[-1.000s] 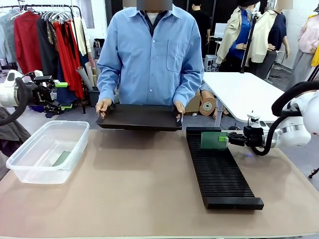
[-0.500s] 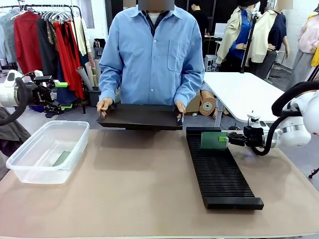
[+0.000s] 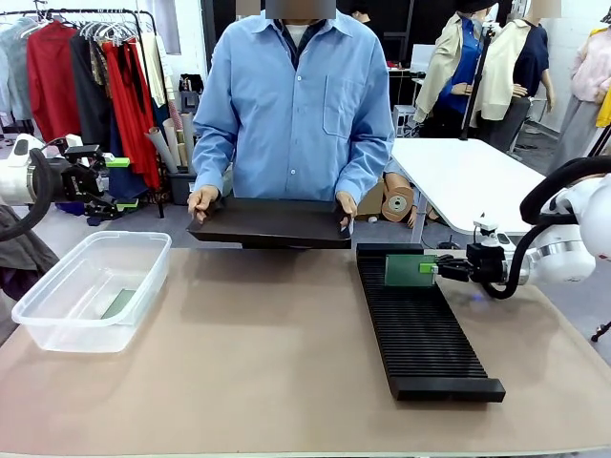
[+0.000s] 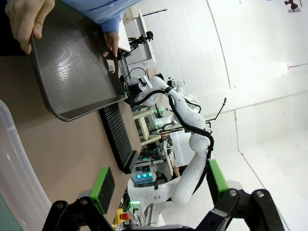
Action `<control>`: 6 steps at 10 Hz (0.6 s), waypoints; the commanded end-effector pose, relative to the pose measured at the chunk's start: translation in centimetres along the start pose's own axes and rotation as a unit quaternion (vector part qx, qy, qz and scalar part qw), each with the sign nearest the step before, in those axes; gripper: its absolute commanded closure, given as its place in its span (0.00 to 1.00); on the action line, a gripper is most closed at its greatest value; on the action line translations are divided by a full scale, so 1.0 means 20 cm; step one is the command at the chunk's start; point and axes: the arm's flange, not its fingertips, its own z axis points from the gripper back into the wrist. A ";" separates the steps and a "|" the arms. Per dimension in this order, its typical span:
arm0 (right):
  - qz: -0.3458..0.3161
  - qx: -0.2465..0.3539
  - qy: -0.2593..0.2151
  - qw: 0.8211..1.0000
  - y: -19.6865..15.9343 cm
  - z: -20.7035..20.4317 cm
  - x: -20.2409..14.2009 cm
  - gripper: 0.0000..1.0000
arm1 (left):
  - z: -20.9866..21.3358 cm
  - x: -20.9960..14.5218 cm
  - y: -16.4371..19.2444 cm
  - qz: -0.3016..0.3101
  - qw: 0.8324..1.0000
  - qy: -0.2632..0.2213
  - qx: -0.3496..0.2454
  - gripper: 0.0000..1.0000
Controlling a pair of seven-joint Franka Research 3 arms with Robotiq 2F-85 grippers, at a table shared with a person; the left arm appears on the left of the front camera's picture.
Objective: Sort PCBs into racks and boxes based on the side picked up.
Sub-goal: If the short side of the Blank PCB is picked up, insert it into the PCB Rack ; if the long side is picked up, place it in the Organizing box.
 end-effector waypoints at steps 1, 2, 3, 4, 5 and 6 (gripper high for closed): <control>0.006 -0.003 0.014 1.000 -0.03 -0.01 0.00 1.00 | 0.00 0.00 -0.01 0.002 1.000 0.001 0.000 0.00; 0.006 -0.001 0.016 1.000 -0.04 -0.02 -0.01 1.00 | 0.00 0.00 -0.01 0.002 1.000 0.001 0.000 0.00; 0.007 -0.002 0.017 1.000 -0.05 -0.02 -0.02 1.00 | 0.00 0.00 -0.01 0.002 1.000 0.001 0.000 0.00; 0.014 -0.005 0.025 1.000 -0.06 -0.03 -0.02 1.00 | 0.00 0.00 -0.01 0.002 1.000 0.001 0.000 0.00; 0.021 -0.007 0.035 0.999 -0.06 -0.05 -0.01 1.00 | 0.00 0.00 -0.01 0.002 1.000 0.001 0.000 0.00; 0.026 -0.006 0.041 0.999 -0.06 -0.07 -0.01 1.00 | 0.00 0.00 -0.01 0.002 1.000 0.001 0.000 0.00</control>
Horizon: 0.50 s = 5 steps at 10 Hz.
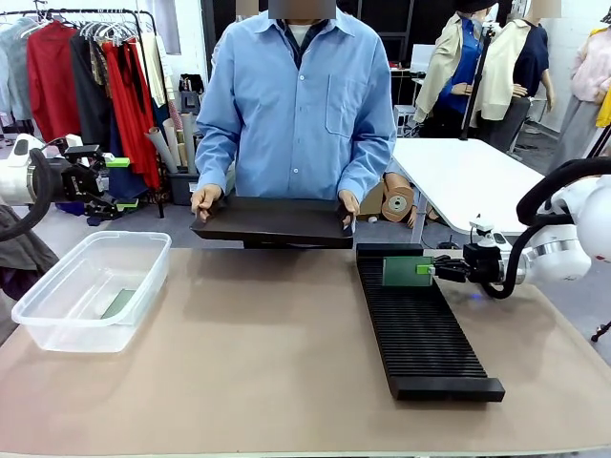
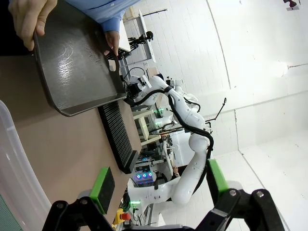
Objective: Sort PCBs into racks and boxes based on the side picked up.
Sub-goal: If the short side of the Blank PCB is picked up, insert it into the PCB Rack ; if the long side is picked up, place it in the Organizing box.
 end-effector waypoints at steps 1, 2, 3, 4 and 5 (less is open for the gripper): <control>0.023 -0.007 0.029 0.999 -0.04 -0.05 -0.02 1.00 | 0.00 0.00 -0.01 0.002 1.000 0.001 0.000 0.00; 0.022 -0.004 0.028 0.999 -0.05 -0.06 -0.02 1.00 | 0.00 0.00 -0.01 0.002 1.000 0.001 0.000 0.00; 0.015 -0.008 0.023 1.000 -0.06 -0.06 -0.03 1.00 | 0.00 0.00 -0.01 0.002 1.000 0.001 0.000 0.00; 0.013 -0.014 0.013 1.000 -0.06 -0.05 -0.03 1.00 | 0.00 0.00 -0.01 0.002 1.000 0.001 0.000 0.00; 0.008 -0.014 0.010 1.000 -0.06 -0.04 -0.03 1.00 | 0.00 0.00 -0.01 0.002 1.000 0.001 0.000 0.00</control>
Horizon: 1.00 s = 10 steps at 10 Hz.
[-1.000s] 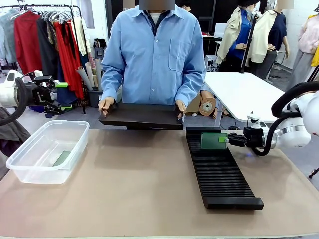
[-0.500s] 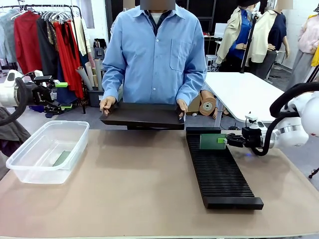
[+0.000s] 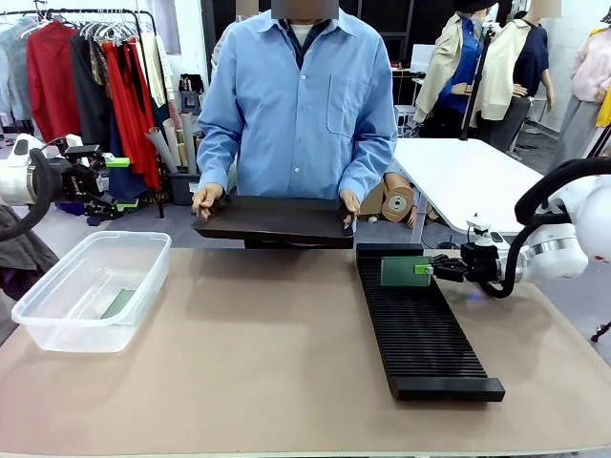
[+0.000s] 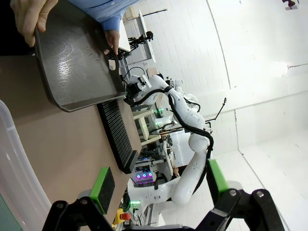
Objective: Sort PCBs into racks and boxes based on the side picked up.
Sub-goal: If the short side of the Blank PCB is picked up, insert it into the PCB Rack ; if the long side is picked up, place it in the Organizing box.
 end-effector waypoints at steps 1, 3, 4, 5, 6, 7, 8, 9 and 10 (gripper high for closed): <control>0.001 -0.020 0.005 1.000 -0.05 -0.01 -0.03 1.00 | 0.00 0.00 -0.01 0.002 1.000 0.001 0.000 0.00; 0.000 -0.020 -0.002 1.000 -0.05 0.00 -0.02 1.00 | 0.00 0.00 -0.01 0.002 1.000 0.001 0.000 0.00; 0.001 -0.020 -0.010 1.000 -0.04 0.01 -0.02 0.84 | 0.00 0.00 -0.01 0.002 1.000 0.001 0.000 0.00; 0.004 -0.019 -0.017 1.000 -0.03 0.01 -0.01 0.64 | 0.00 0.00 -0.01 0.002 1.000 0.001 0.000 0.00; 0.008 -0.018 -0.023 1.000 -0.03 0.02 0.00 0.44 | 0.00 0.00 -0.01 0.002 1.000 0.001 0.000 0.00; 0.009 -0.016 -0.026 1.000 -0.02 0.02 0.00 0.24 | 0.00 0.00 -0.01 0.002 1.000 0.001 0.000 0.00; 0.009 -0.010 -0.023 1.000 -0.02 0.03 0.01 0.04 | 0.00 0.00 -0.01 0.002 1.000 0.001 0.000 0.00; 0.009 -0.011 -0.025 1.000 -0.02 0.03 0.02 0.00 | 0.00 0.00 -0.01 0.002 1.000 0.001 0.000 0.00; 0.008 -0.013 -0.027 1.000 -0.01 0.03 0.02 0.00 | 0.00 0.00 -0.01 0.002 1.000 0.001 0.000 0.00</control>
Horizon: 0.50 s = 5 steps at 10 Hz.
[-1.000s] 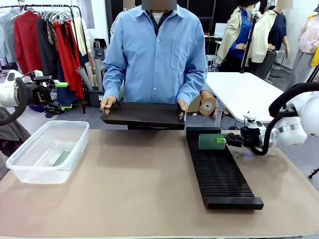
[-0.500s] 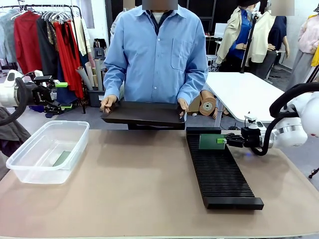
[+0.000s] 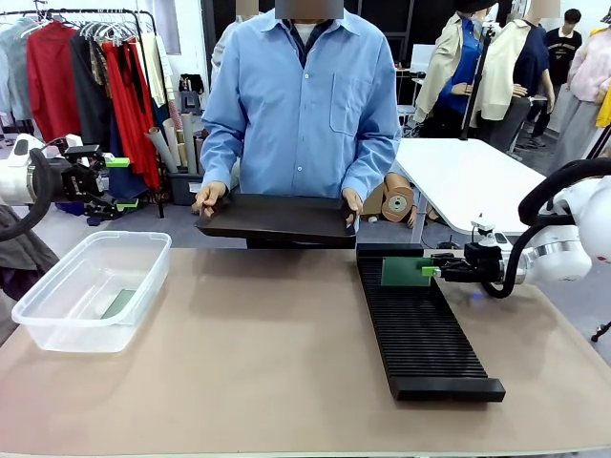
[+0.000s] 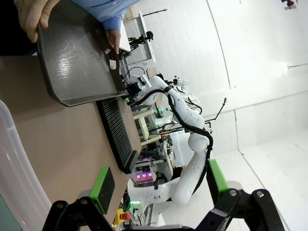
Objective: Sort PCBs into racks and boxes based on the side picked up.
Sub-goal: If the short side of the Blank PCB is picked up, insert it into the PCB Rack ; if the long side is picked up, place it in the Organizing box.
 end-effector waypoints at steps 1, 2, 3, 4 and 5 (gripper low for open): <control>0.008 -0.005 -0.015 1.000 0.00 0.00 0.04 0.00 | 0.00 0.00 -0.01 0.002 1.000 0.001 0.000 0.00; 0.009 -0.008 -0.017 1.000 0.01 0.00 0.05 0.00 | 0.00 0.00 -0.01 0.002 1.000 0.001 0.000 0.00; 0.009 -0.010 -0.018 1.000 0.02 -0.01 0.06 0.00 | 0.00 0.00 -0.01 0.002 1.000 0.001 0.000 0.00; 0.007 -0.011 -0.017 1.000 0.03 -0.01 0.06 0.00 | 0.00 0.00 -0.01 0.002 1.000 0.001 0.000 0.00; 0.000 -0.006 -0.011 1.000 0.03 -0.01 0.06 0.00 | 0.00 0.00 -0.01 0.002 1.000 0.001 0.000 0.00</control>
